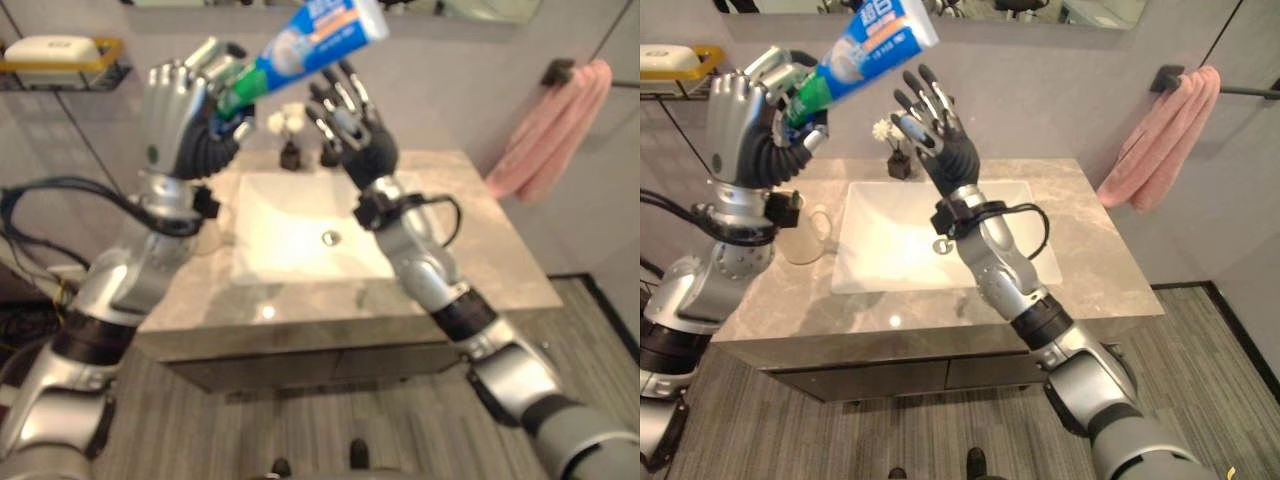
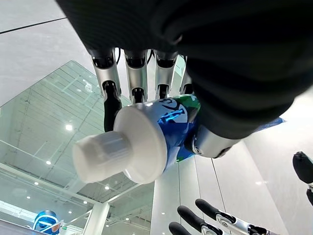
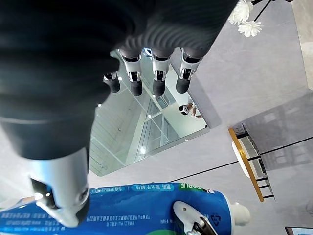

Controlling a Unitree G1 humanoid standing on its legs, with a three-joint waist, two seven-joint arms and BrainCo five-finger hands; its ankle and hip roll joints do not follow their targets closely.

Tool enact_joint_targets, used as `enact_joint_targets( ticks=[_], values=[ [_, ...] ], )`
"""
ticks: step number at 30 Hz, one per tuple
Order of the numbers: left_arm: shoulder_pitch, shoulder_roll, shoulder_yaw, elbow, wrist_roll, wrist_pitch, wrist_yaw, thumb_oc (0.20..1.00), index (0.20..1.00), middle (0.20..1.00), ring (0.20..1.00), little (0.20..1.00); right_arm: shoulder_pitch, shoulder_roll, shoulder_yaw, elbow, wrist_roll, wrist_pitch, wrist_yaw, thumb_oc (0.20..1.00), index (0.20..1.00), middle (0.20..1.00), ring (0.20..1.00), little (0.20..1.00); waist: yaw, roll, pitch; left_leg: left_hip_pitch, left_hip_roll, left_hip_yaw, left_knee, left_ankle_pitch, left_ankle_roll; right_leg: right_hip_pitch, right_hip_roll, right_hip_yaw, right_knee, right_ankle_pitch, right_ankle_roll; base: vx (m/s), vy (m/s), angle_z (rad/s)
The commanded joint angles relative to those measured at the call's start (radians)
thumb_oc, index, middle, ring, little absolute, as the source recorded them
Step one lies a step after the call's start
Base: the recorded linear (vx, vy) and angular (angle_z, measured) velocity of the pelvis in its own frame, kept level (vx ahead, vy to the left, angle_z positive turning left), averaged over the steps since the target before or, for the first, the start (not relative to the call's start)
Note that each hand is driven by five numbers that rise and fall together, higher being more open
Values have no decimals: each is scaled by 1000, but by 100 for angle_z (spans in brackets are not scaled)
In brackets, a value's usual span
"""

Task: Put brush and paste in cup on sink, flatten towel.

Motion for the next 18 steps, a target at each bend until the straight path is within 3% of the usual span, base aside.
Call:
enact_joint_targets(
  ticks=[1, 18],
  values=[
    [-114, 76, -24, -2, -34, -12, 64, 200, 200, 200, 200, 200, -140, 8, -10, -35, -31, -51, 38, 1000, 1000, 1000, 1000, 1000, 11, -27, -41, 10, 15, 11, 12, -95, 22, 66, -40, -72, 5, -80, 19, 0, 0, 0],
    [-57, 71, -8, -17, -45, -26, 52, 200, 200, 200, 200, 200, -163, 4, 11, -57, -69, -51, 43, 1000, 1000, 1000, 1000, 1000, 10, -29, -45, 22, 19, 10, 12, -100, 20, 76, -35, -68, 5, -88, 15, 0, 0, 0]
  ],
)
